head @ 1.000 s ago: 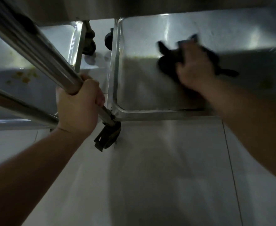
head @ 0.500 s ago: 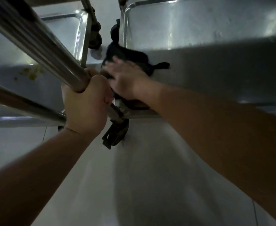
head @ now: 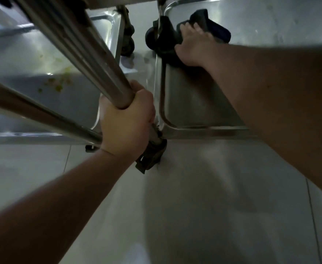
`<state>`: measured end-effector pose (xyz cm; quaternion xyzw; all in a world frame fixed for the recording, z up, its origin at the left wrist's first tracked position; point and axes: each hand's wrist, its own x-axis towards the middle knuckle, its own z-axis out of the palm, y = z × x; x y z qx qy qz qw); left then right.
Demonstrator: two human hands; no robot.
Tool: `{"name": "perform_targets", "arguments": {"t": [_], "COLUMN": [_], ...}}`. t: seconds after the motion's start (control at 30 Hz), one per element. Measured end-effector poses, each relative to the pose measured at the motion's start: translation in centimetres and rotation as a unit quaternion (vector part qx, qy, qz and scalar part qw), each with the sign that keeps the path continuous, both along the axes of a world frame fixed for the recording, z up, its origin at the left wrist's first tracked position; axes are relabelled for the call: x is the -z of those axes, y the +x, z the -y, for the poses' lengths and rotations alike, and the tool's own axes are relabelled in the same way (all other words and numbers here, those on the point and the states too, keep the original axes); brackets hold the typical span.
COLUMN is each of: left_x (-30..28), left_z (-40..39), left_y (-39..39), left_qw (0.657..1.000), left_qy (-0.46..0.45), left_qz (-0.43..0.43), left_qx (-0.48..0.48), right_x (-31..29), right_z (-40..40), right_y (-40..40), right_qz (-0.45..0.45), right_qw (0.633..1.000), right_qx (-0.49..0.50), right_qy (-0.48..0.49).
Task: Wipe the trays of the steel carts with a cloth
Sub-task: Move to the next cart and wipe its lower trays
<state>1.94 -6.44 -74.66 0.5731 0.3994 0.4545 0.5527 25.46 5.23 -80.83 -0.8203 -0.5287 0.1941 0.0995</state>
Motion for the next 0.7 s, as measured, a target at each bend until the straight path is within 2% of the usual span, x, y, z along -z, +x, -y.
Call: {"name": "perform_targets", "arguments": {"t": [0.27,0.5,0.7], "left_x": [0.4,0.6,0.1], "left_z": [-0.1,0.0,0.1], "left_y": [0.3,0.2,-0.3], "left_qw": [1.000,0.999,0.999], "left_qy": [0.006,0.022,0.011], "left_qz": [0.020,0.003,-0.028], "left_qx": [-0.017,-0.023,-0.017], "right_x": [0.5,1.9,2.2], "right_z": [5.4,14.2,18.2], "right_y": [-4.6,-8.0,-6.6], "right_qz": [-0.013,-0.070,-0.011], "right_qw": [0.989,0.947,0.951], "right_qx": [-0.144,-0.311,-0.306], "right_qy": [0.042,0.025,0.033]}}
